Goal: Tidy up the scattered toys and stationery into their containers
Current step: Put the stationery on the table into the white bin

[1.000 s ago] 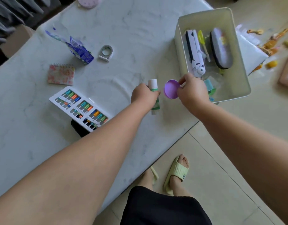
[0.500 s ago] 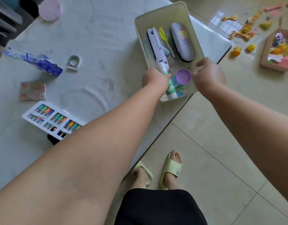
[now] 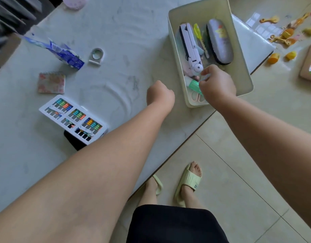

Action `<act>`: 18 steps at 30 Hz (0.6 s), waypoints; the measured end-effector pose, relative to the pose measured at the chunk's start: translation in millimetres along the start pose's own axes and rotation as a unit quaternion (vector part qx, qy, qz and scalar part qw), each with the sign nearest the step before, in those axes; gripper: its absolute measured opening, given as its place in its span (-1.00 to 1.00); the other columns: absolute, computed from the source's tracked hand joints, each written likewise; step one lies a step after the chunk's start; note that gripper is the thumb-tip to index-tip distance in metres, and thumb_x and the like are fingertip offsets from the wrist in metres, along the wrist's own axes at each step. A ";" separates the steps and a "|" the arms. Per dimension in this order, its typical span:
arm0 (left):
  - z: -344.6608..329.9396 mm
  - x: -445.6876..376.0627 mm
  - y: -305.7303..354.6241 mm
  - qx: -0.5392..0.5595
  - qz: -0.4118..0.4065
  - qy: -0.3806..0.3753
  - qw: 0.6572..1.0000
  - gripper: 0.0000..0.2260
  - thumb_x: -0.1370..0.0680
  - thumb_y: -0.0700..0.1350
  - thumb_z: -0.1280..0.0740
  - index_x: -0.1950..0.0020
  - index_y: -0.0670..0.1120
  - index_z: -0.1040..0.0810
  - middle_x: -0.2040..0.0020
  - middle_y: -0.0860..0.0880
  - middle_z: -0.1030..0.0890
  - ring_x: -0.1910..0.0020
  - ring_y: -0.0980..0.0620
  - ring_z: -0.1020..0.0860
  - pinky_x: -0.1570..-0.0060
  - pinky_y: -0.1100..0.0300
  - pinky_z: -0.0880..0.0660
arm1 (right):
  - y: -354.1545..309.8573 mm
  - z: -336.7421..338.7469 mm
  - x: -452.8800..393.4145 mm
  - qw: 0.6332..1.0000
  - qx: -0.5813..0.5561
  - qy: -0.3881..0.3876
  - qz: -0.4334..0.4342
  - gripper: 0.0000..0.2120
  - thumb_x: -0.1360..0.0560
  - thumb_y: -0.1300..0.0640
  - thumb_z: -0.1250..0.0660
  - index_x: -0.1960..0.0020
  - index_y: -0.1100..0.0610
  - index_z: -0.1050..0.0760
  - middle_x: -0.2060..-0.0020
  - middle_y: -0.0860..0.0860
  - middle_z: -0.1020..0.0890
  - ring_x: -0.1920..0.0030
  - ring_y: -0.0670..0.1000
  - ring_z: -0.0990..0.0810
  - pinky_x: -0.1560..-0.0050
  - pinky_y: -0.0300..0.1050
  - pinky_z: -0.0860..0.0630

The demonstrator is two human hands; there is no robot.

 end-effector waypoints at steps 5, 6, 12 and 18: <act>42.1 -20.3 -60.4 -0.026 0.024 0.016 0.999 -0.77 -0.54 -0.18 -0.24 -0.15 -0.12 -0.56 -0.16 -0.08 -0.60 -0.17 -0.11 -0.55 -0.03 0.17 -0.47 | -50.7 -39.9 12.6 0.999 0.011 -0.007 0.049 -0.64 -0.45 0.20 -0.15 -0.19 -0.03 -0.48 -0.12 0.04 -0.60 -0.12 0.13 -0.54 0.01 -0.04 -0.47; 52.3 -25.0 -73.8 -0.027 0.028 0.019 0.999 -0.77 -0.53 -0.18 -0.23 -0.15 -0.13 -0.56 -0.16 -0.09 -0.60 -0.16 -0.12 -0.55 -0.04 0.15 -0.48 | -63.7 -48.8 15.5 0.998 0.016 -0.010 0.065 -0.63 -0.45 0.21 -0.15 -0.19 -0.02 -0.49 -0.12 0.05 -0.59 -0.12 0.14 -0.54 -0.01 -0.02 -0.48; 111.2 -49.4 -148.1 0.016 0.054 0.027 0.998 -0.75 -0.56 -0.18 -0.21 -0.24 -0.09 -0.45 -0.21 -0.08 -0.53 -0.15 -0.10 -0.52 0.02 0.17 -0.42 | -137.3 -109.8 33.3 0.991 0.045 -0.036 0.119 -0.64 -0.45 0.21 -0.16 -0.19 -0.02 -0.49 -0.14 0.04 -0.55 -0.10 0.12 -0.53 0.10 -0.13 -0.37; 160.7 -92.1 -176.4 0.009 0.015 0.040 0.999 -0.65 -0.58 -0.19 -0.22 -0.37 -0.09 -0.37 -0.27 -0.14 -0.50 -0.20 -0.14 -0.51 -0.07 0.08 -0.48 | -209.0 -172.0 31.5 0.983 0.071 -0.078 0.153 -0.58 -0.44 0.21 -0.14 -0.26 -0.02 -0.43 -0.17 0.04 -0.53 -0.03 0.12 -0.54 0.15 -0.12 -0.38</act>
Point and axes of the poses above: each hand's wrist, its own x-axis away from the middle knuckle, its own z-axis out of the back of the hand, y = z × x, the point moved 10 cm from there along -x, towards the middle knuckle
